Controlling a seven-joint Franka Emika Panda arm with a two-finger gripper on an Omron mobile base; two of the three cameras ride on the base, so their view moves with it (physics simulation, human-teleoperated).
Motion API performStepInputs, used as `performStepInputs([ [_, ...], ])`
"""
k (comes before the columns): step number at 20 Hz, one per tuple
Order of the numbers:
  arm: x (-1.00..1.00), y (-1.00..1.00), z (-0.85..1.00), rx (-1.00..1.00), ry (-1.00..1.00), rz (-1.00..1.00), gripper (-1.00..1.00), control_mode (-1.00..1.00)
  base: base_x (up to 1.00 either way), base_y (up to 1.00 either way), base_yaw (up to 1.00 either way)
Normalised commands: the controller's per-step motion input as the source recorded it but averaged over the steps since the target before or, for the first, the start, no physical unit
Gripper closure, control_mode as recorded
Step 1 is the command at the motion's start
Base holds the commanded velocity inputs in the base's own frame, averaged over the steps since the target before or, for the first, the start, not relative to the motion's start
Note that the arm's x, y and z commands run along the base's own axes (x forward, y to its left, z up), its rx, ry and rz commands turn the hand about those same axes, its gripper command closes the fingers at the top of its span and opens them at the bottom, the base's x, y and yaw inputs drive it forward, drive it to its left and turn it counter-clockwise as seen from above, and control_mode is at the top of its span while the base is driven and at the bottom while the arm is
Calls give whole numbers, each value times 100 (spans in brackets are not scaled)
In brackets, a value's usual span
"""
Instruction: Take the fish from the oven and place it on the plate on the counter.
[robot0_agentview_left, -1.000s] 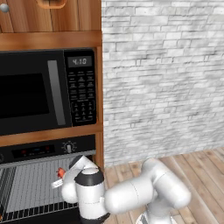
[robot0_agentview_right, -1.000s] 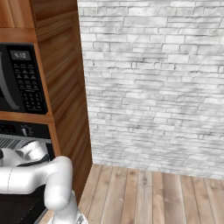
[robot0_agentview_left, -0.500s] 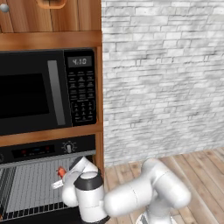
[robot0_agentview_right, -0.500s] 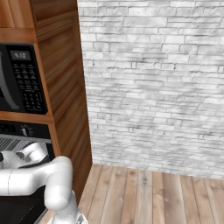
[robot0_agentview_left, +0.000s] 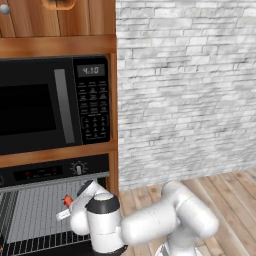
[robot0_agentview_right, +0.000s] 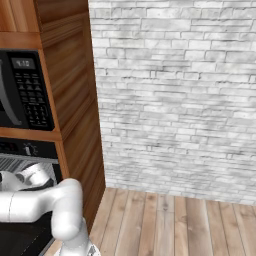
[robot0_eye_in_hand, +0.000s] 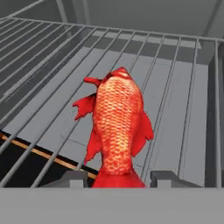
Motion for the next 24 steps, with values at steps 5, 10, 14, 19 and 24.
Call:
performStepInputs([
  [5, -100, 26, 37, 8, -11, 0, 100, -100, 0, 0, 0],
  [10, -100, 6, 66, 6, -19, 0, 100, -100, 0, 0, 0],
  [14, -96, -1, 79, 0, -14, 0, 100, -100, 0, 0, 0],
  [19, -88, 0, 93, 0, -10, 0, 100, -100, 0, 0, 0],
  [24, -78, -4, 84, 0, -10, 0, 100, -100, 0, 0, 0],
])
